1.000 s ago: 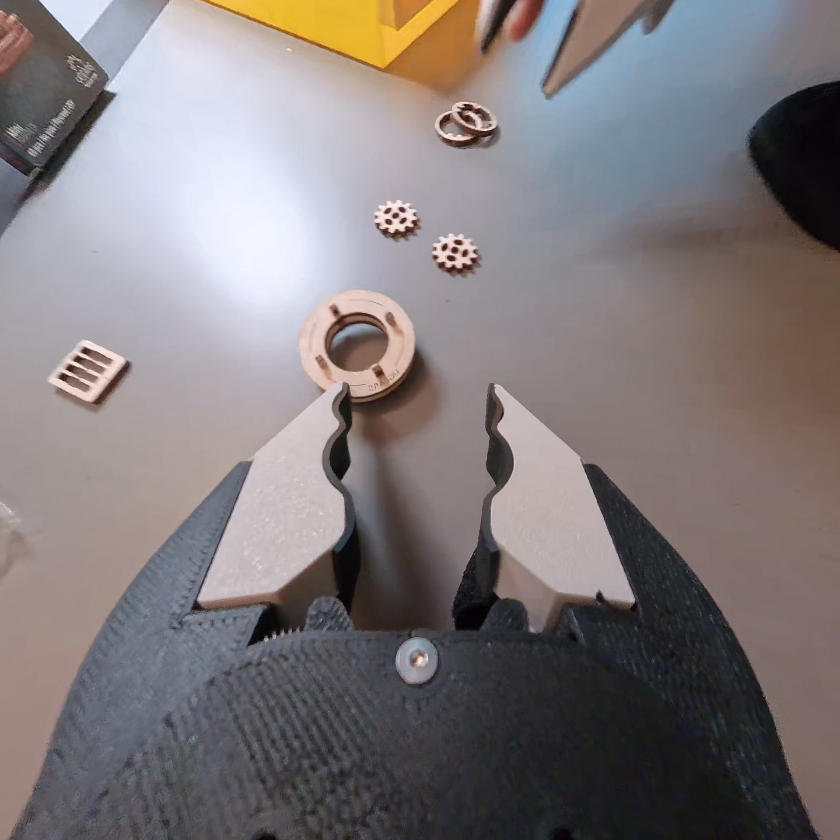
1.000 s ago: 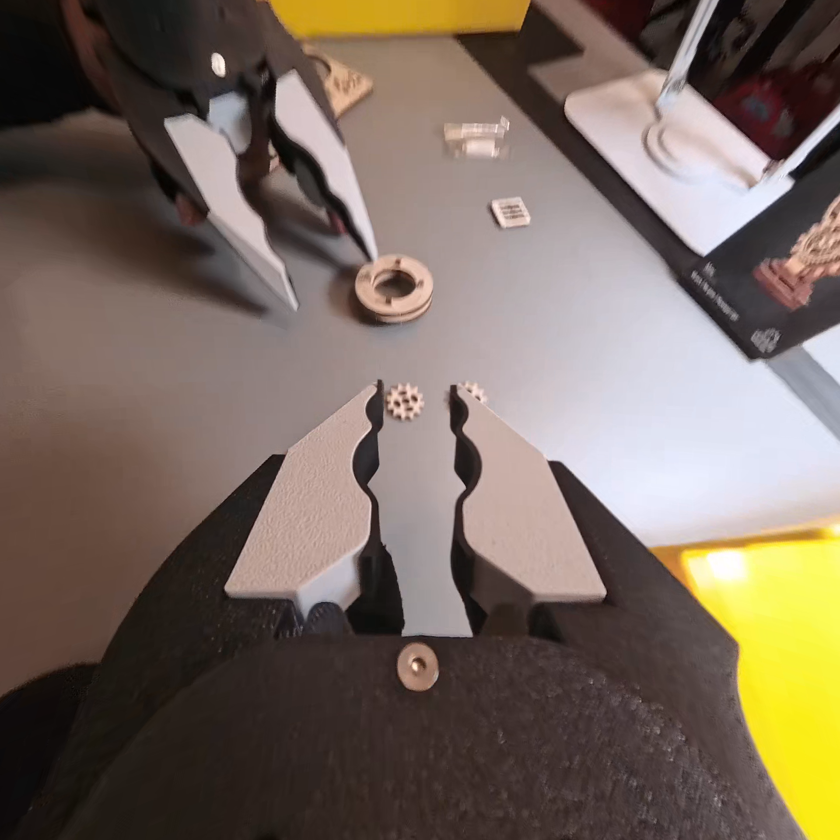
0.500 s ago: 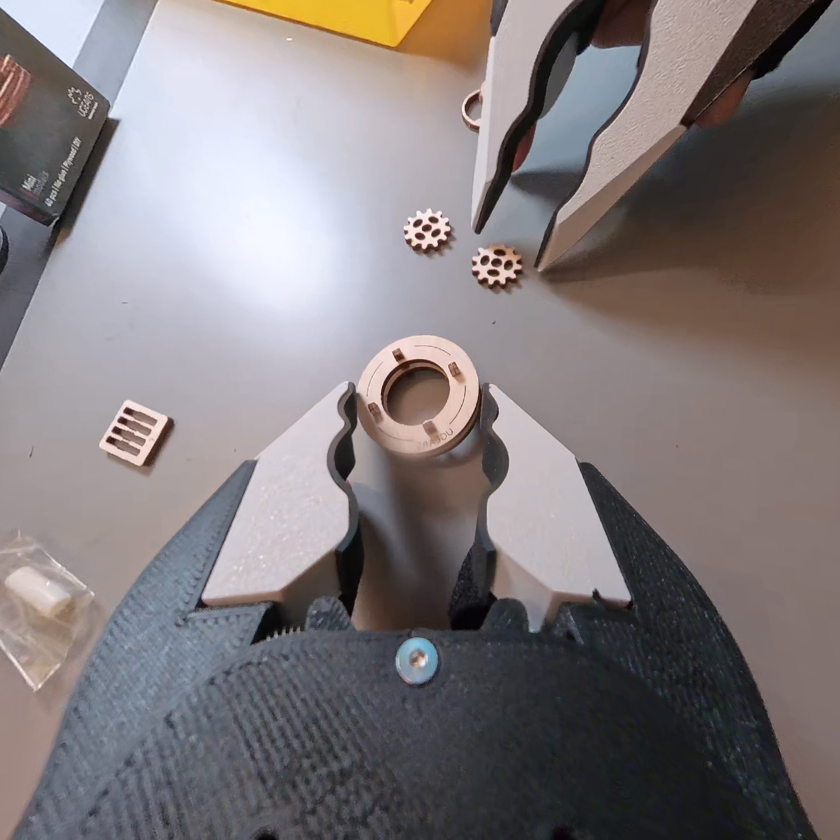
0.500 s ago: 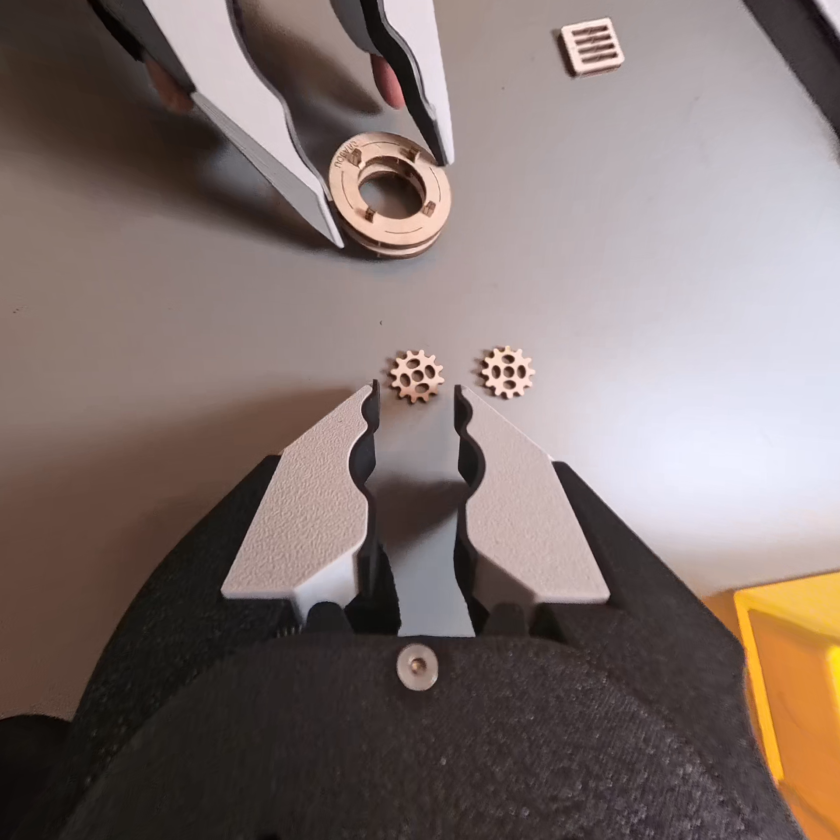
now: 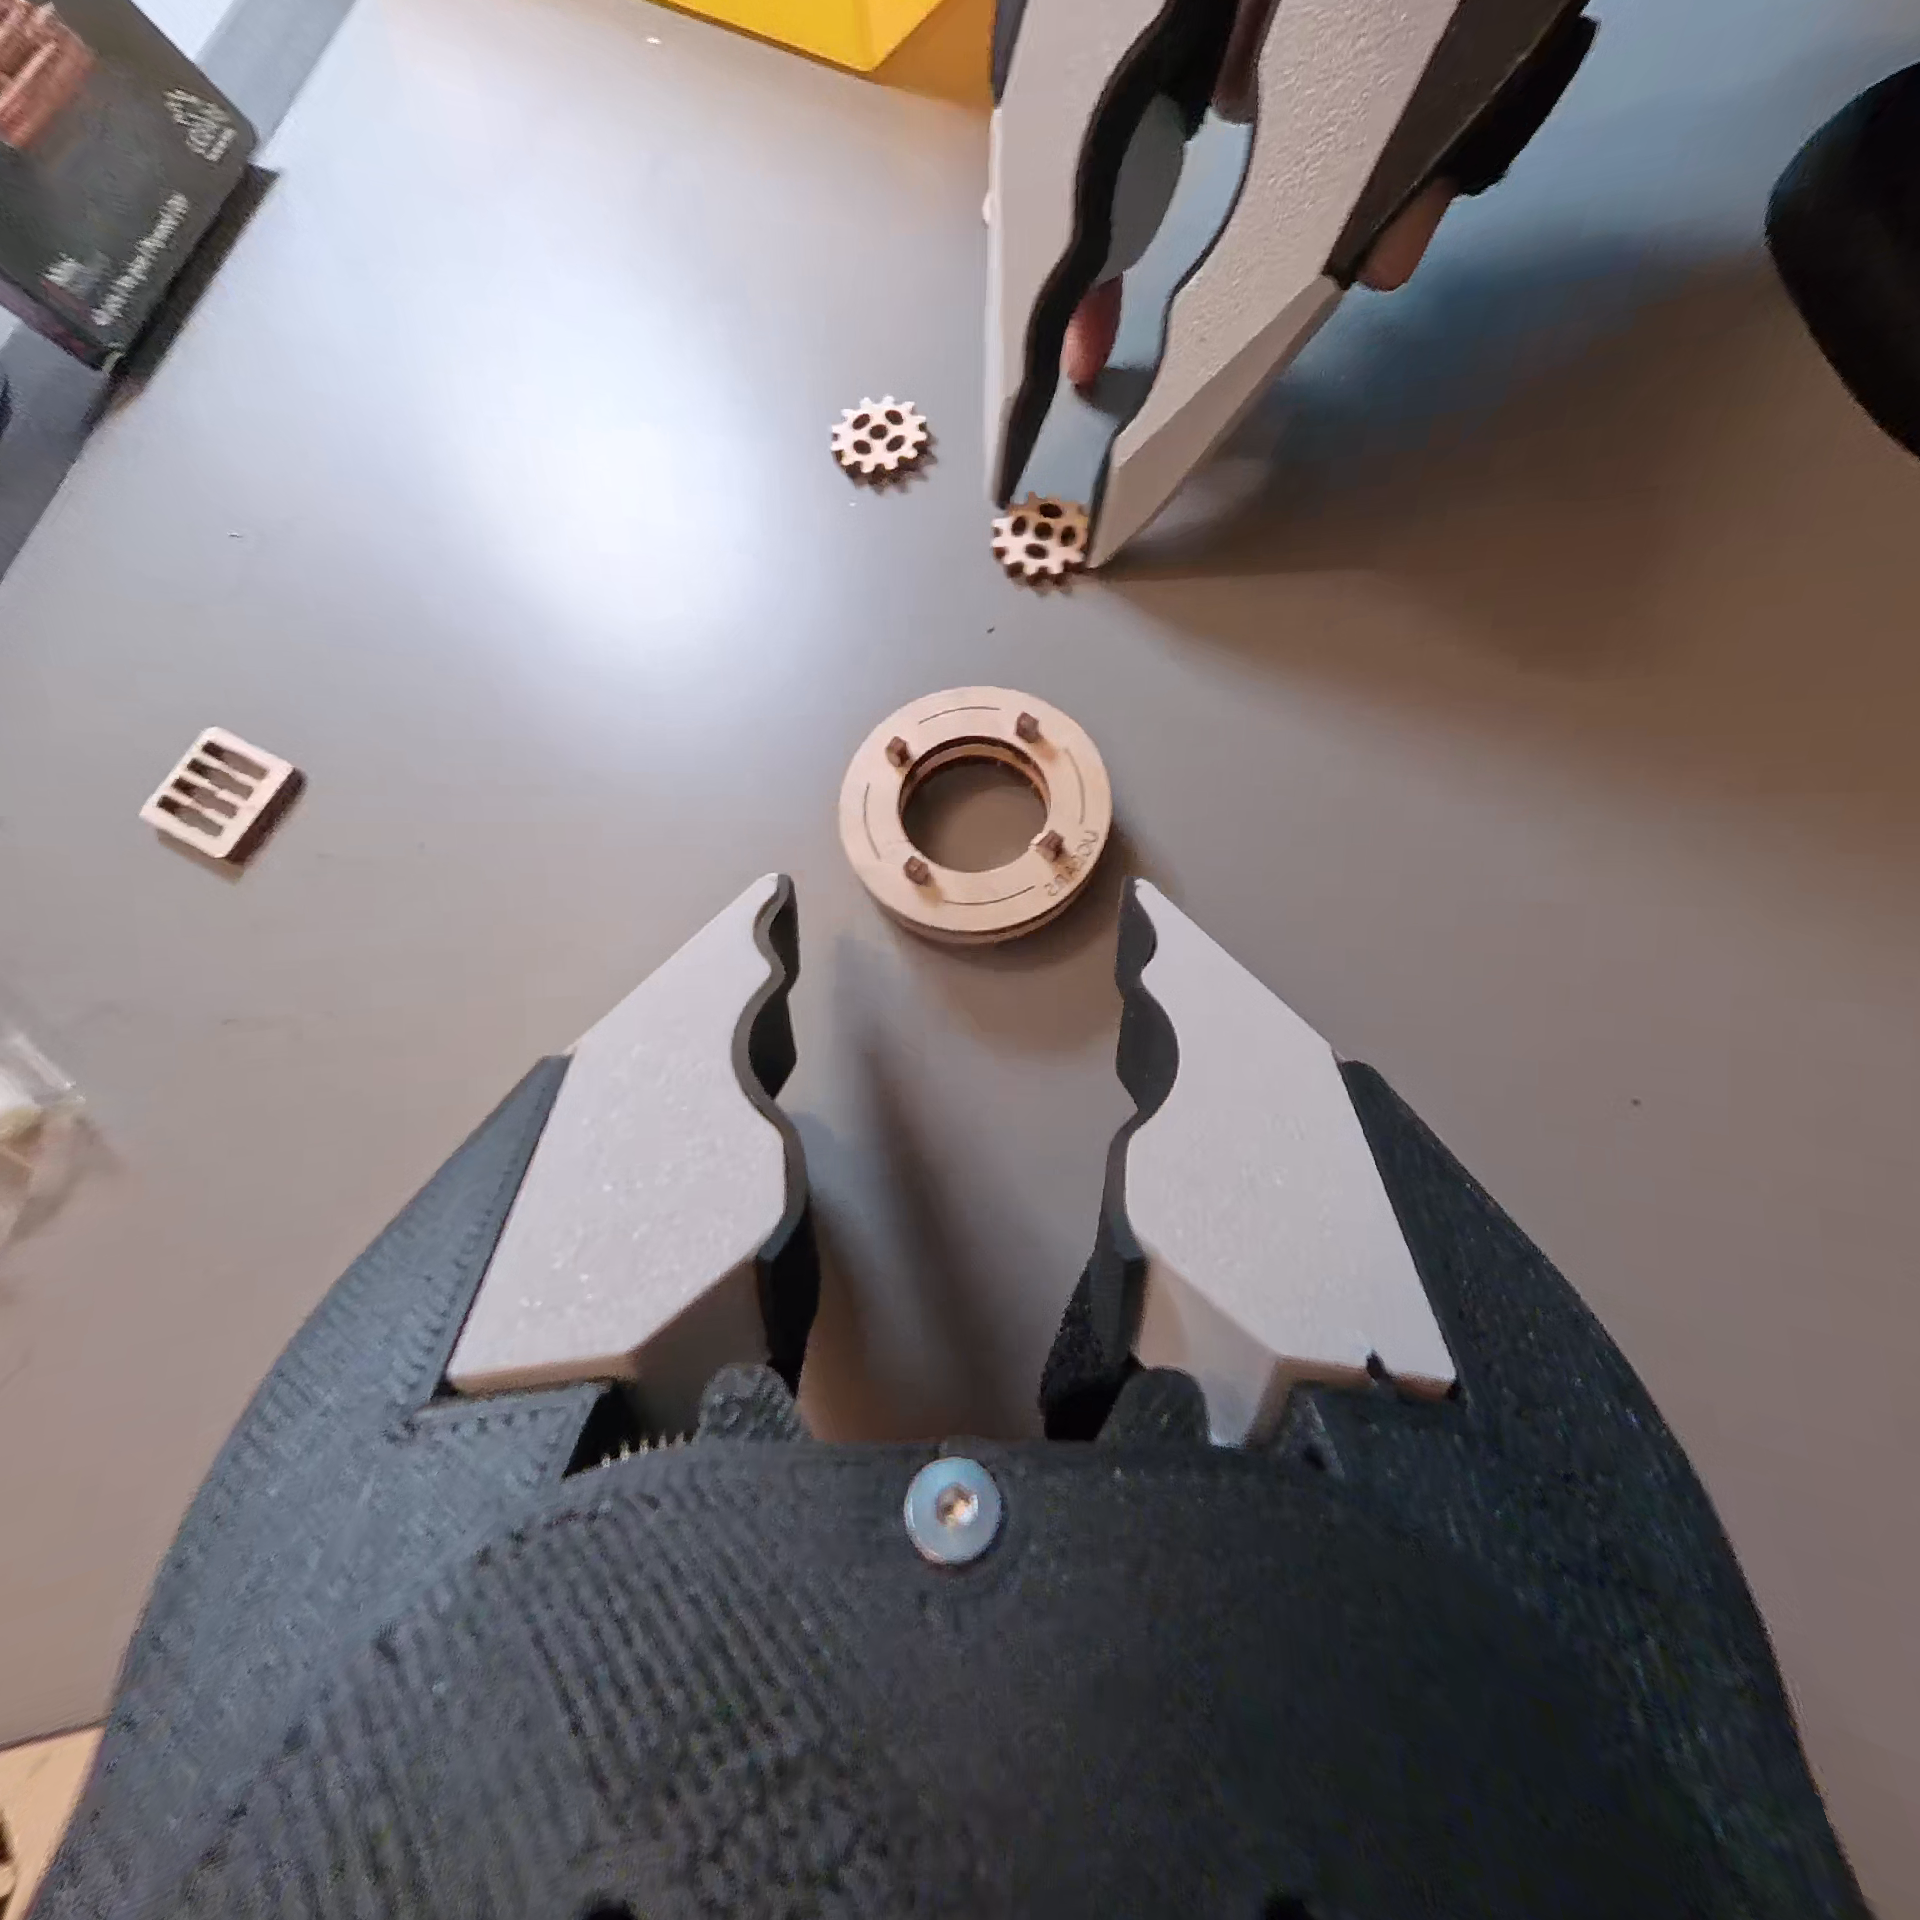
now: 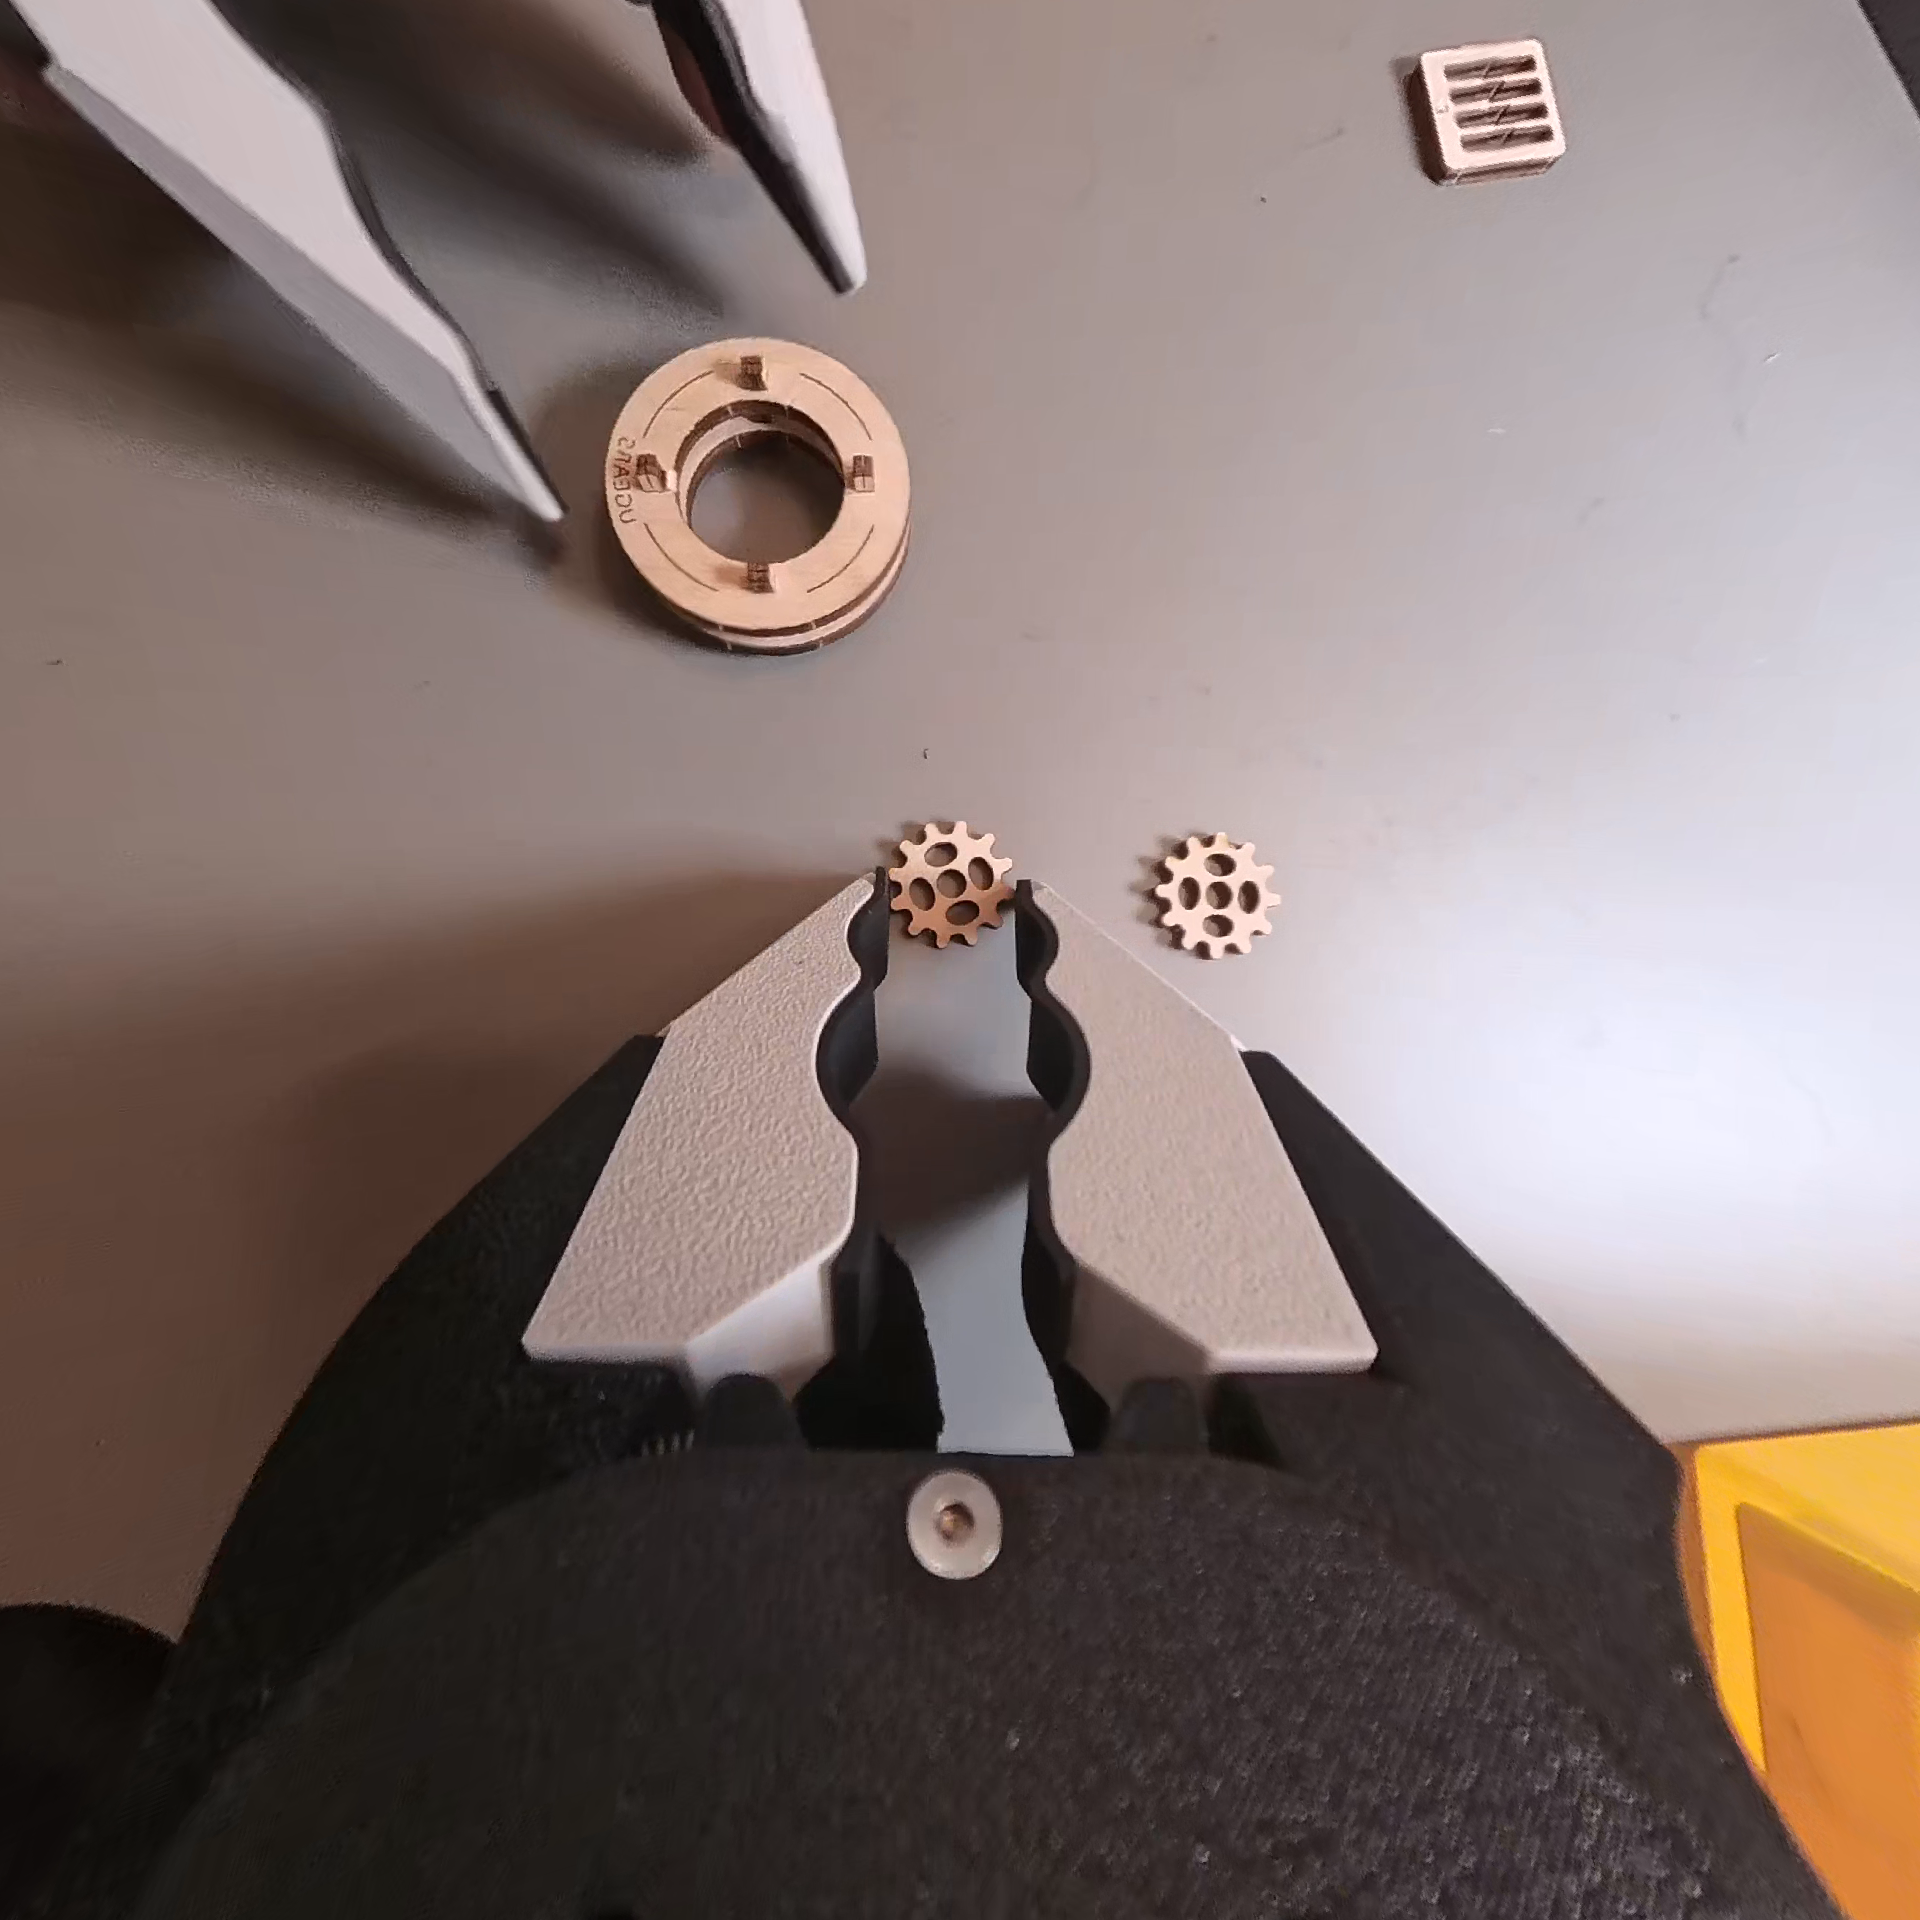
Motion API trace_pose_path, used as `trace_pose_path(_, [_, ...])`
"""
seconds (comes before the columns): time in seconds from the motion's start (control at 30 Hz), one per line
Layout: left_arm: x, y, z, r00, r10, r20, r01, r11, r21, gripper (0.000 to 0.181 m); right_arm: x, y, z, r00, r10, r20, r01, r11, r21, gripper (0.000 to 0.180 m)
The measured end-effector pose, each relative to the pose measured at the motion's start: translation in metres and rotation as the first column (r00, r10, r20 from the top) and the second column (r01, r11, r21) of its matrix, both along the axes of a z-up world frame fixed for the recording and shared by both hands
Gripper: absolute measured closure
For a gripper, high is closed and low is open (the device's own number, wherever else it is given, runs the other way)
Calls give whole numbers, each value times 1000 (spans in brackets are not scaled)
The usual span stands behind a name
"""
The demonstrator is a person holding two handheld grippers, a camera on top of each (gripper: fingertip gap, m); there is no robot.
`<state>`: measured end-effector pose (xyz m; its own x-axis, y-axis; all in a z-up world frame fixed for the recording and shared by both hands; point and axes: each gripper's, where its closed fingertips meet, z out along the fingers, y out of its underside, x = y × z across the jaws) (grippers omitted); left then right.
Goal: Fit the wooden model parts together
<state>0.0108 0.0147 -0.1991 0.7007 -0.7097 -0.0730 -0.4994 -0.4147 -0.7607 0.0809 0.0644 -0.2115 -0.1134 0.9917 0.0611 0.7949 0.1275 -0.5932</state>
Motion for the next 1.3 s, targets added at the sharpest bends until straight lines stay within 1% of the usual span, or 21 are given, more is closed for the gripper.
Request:
trace_pose_path(0.07, [-3, 2, -3, 1000, 7, 6, -7, 1000, -9, 121, 1, -2, 0, 1000, 11, 1, -11, 1000, -3, 158])
trace_pose_path(0.13, [-3, 3, -8, 1000, 8, 9, -8, 1000, -29, 130, 2, -3, 3, 1000, 23, -5, -23, 1000, -3, 158])
trace_pose_path(0.17, [-4, 4, -8, 1000, 5, -3, -5, 1000, -16, 134, 2, -3, 5, 1000, 28, -11, -28, 1000, -3, 158])
trace_pose_path(0.23, [-4, 4, -8, 999, -4, -39, 4, 1000, 7, 143, -1, -7, 15, 998, 52, -40, -52, 999, -1, 158])
trace_pose_path(0.33, [0, 0, -9, 997, -30, -66, 31, 999, 9, 146, -7, -14, 31, 990, 108, -89, -106, 994, 18, 158])
trace_pose_path(0.47, [4, -8, -9, 995, -79, -63, 78, 997, -12, 145, -17, -25, 42, 976, 189, -107, -187, 982, 29, 158])
trace_pose_path(0.63, [2, -6, -5, 997, -75, 4, 75, 997, -14, 136, -21, -36, 38, 963, 260, -66, -260, 965, 9, 158])
trace_pose_path(0.77, [6, -1, 0, 997, -70, 36, 70, 998, 11, 129, -23, -39, 31, 955, 292, -49, -291, 956, 18, 158])
trace_pose_path(0.9, [11, 8, 0, 998, -55, 28, 54, 998, 37, 123, -31, -36, 27, 955, 293, -48, -292, 956, 20, 158])
trace_pose_path(0.97, [12, 11, -2, 998, -52, 19, 51, 998, 39, 123, -35, -36, 27, 953, 298, -49, -297, 955, 21, 158])
trace_pose_path(1.07, [12, 12, -7, 998, -57, -19, 58, 997, 44, 130, -40, -34, 26, 952, 302, -49, -301, 953, 25, 158])
trace_pose_path(1.3, [15, 5, -6, 994, -105, 5, 105, 994, 39, 131, -44, -33, 24, 953, 300, -46, -299, 954, 23, 158])
